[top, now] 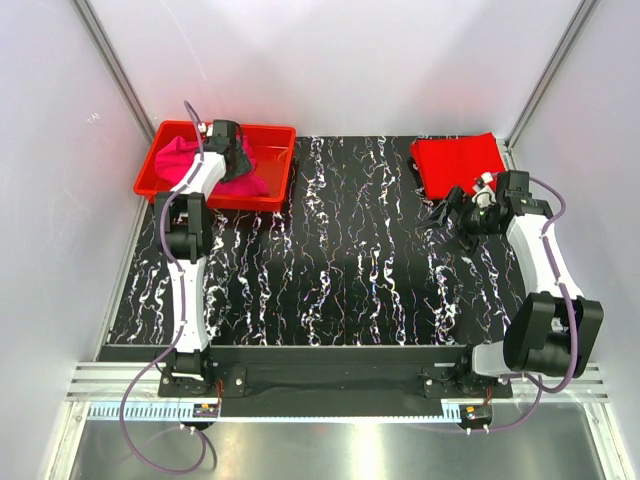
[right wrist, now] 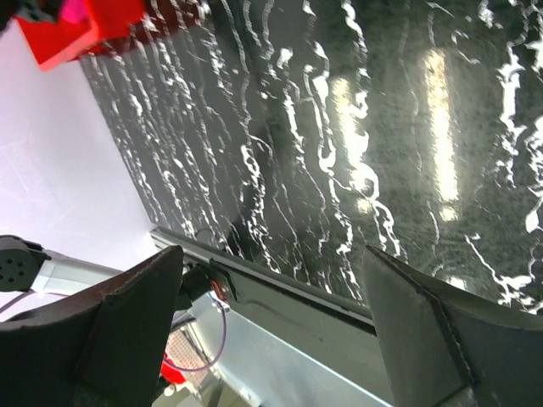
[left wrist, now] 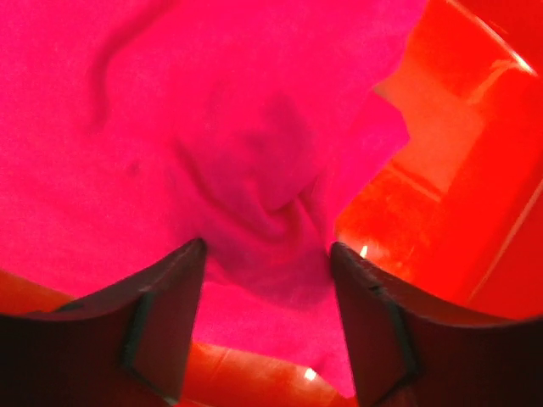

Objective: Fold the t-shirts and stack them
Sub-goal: Grab the tshirt from the pile, then move the tshirt to the center of the board, then flatten the tshirt out

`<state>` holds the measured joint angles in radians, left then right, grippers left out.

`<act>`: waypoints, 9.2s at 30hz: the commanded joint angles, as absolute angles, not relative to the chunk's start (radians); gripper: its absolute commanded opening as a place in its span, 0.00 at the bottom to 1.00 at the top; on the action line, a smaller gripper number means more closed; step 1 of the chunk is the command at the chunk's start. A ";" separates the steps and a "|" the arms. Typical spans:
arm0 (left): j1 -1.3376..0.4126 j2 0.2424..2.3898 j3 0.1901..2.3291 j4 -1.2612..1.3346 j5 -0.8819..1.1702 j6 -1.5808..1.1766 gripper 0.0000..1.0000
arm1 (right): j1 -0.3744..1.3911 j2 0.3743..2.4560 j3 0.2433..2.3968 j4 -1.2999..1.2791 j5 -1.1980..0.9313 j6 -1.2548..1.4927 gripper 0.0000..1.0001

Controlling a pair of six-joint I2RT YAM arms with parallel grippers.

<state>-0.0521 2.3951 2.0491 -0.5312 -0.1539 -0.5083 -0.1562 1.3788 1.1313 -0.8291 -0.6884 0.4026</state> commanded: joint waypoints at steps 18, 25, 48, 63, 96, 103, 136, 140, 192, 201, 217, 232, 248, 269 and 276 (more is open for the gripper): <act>-0.052 2.152 2.361 -0.195 0.113 -0.681 0.00 | -0.161 1.453 1.201 -0.923 -0.664 0.305 0.84; -0.214 1.974 2.424 -0.166 0.301 -0.782 0.00 | -0.156 1.430 1.221 -0.963 -0.649 0.314 0.79; -0.261 0.921 1.238 -0.821 0.003 -0.686 0.72 | 0.210 1.448 1.276 -0.936 -0.611 0.336 0.87; -0.534 1.060 0.966 -0.824 0.121 -0.575 0.65 | 0.480 1.865 1.511 -0.827 -0.198 0.457 0.70; -0.856 1.573 1.063 -0.762 -0.057 -0.471 0.00 | 0.404 1.817 1.288 -0.834 0.090 0.486 0.00; -0.844 1.221 1.161 -0.959 -0.250 -0.486 0.00 | 0.246 1.402 1.079 -1.003 0.109 0.572 0.00; -0.733 1.138 0.940 -0.910 0.235 -0.495 0.85 | 0.321 1.844 1.319 -0.848 -0.009 0.519 0.60; -0.773 1.178 0.957 -0.873 0.227 -0.509 0.86 | 0.310 1.850 1.301 -0.831 -0.008 0.502 0.61; -0.540 1.351 1.681 -0.795 -0.451 -0.198 0.00 | 0.052 1.548 1.491 -1.069 0.058 0.477 0.00; -0.430 1.626 2.029 -0.905 -0.610 -0.167 0.99 | 0.029 1.914 1.876 -1.133 0.078 0.370 0.46; -0.440 0.980 1.082 -1.044 -0.155 -0.618 0.65 | 0.028 1.534 1.211 -0.989 -0.092 0.388 0.26; -0.373 1.025 0.798 -0.856 -0.006 -0.856 0.71 | 0.178 1.657 1.169 -0.890 -0.189 0.396 0.34; -0.170 1.426 0.813 -0.713 -0.008 -0.865 0.83 | 0.425 2.014 1.445 -0.827 -0.130 0.406 0.35; -0.462 1.330 1.023 -0.655 0.026 -0.495 0.81 | 0.304 1.668 1.297 -0.940 -0.156 0.437 0.61; -0.512 1.370 1.022 -0.548 0.210 -0.503 0.76 | 0.158 1.520 0.974 -0.694 -0.230 0.477 0.66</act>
